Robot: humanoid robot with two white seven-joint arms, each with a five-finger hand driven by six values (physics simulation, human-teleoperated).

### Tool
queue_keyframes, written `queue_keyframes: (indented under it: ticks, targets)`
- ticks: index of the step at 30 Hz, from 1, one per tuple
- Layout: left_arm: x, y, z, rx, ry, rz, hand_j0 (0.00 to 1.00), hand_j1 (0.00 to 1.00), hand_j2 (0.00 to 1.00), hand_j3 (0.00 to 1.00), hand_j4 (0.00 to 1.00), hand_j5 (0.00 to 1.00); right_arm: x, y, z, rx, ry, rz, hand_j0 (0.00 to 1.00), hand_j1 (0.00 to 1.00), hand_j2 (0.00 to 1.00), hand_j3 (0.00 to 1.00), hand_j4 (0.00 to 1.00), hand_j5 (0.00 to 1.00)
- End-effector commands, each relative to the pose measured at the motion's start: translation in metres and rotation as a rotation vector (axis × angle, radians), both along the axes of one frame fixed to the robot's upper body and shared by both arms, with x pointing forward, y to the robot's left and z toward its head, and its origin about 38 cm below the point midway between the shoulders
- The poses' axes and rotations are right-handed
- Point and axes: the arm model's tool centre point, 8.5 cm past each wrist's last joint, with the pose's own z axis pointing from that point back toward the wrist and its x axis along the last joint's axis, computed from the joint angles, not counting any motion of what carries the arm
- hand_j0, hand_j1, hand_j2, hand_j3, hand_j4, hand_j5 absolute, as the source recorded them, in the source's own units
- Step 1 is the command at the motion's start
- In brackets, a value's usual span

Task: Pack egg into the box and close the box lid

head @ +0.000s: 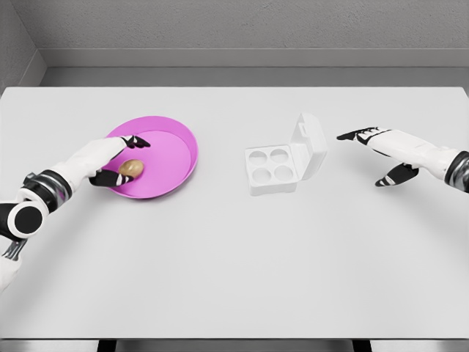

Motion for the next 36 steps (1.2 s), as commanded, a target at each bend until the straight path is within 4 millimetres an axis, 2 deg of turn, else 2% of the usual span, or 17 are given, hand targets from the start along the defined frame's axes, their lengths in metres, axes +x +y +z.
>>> queue_keyframes:
  ticks: [1, 30, 36]
  targets:
    - [-0.001, -0.002, -0.001, -0.016, 0.017, 0.006, 0.78, 0.78, 0.78, 0.78, 0.78, 0.78, 0.0, -0.001, 0.001, 0.005, -0.001, -0.004, 1.0, 1.0, 1.0, 1.0, 1.0, 1.0]
    - [-0.001, -0.004, -0.011, -0.007, 0.048, 0.005, 0.73, 0.73, 0.73, 0.73, 0.73, 0.73, 0.0, -0.001, 0.001, 0.01, 0.003, -0.007, 1.0, 1.0, 1.0, 1.0, 1.0, 1.0]
    - [0.001, 0.0, -0.015, 0.003, 0.058, 0.018, 0.73, 0.73, 0.73, 0.73, 0.73, 0.73, 0.0, -0.001, 0.0, 0.01, 0.004, -0.007, 1.0, 1.0, 1.0, 1.0, 1.0, 1.0]
